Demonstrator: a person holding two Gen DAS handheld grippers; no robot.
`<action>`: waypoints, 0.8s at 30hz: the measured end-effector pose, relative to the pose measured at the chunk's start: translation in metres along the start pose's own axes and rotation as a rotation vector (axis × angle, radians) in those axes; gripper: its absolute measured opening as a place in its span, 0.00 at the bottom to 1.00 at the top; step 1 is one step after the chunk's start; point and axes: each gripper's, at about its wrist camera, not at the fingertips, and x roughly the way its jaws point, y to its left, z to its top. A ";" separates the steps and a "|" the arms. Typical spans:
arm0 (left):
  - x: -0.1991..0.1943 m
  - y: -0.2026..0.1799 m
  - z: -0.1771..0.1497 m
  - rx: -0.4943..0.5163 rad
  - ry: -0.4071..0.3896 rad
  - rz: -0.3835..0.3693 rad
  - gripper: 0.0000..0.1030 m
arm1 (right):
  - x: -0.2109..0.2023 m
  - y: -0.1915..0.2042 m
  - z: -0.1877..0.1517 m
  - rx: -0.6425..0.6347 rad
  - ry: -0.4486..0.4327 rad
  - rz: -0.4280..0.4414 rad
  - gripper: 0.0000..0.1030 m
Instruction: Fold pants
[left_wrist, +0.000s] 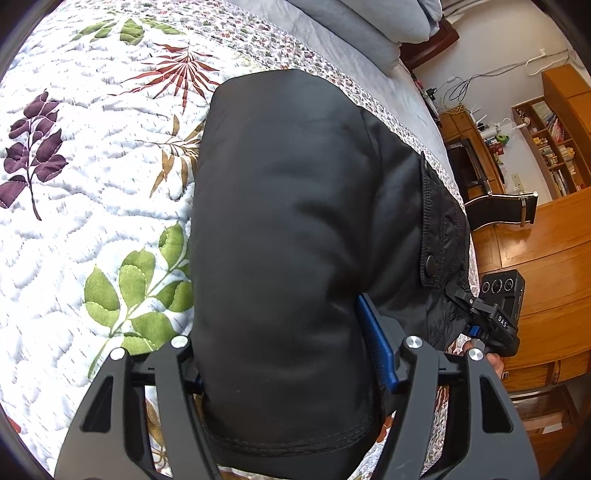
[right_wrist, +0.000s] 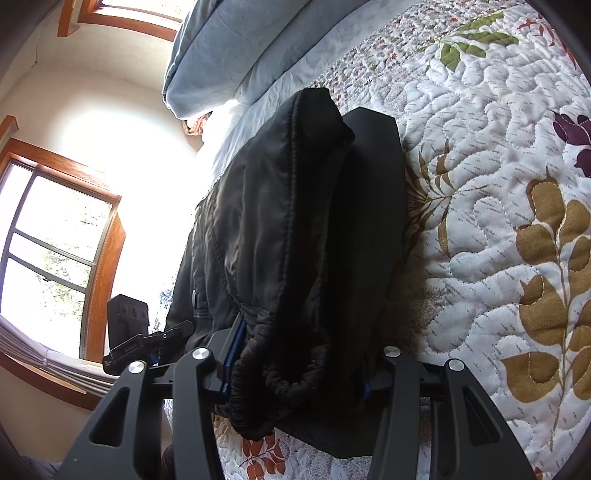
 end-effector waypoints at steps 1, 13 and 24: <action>-0.001 0.000 0.000 -0.001 -0.002 -0.003 0.61 | 0.000 0.000 0.000 0.005 0.000 -0.002 0.48; -0.037 0.023 -0.009 -0.122 -0.073 0.035 0.91 | -0.034 -0.001 -0.014 0.052 -0.040 -0.043 0.80; -0.098 -0.004 -0.047 0.036 -0.188 0.252 0.92 | -0.094 0.080 -0.062 -0.182 -0.203 -0.304 0.80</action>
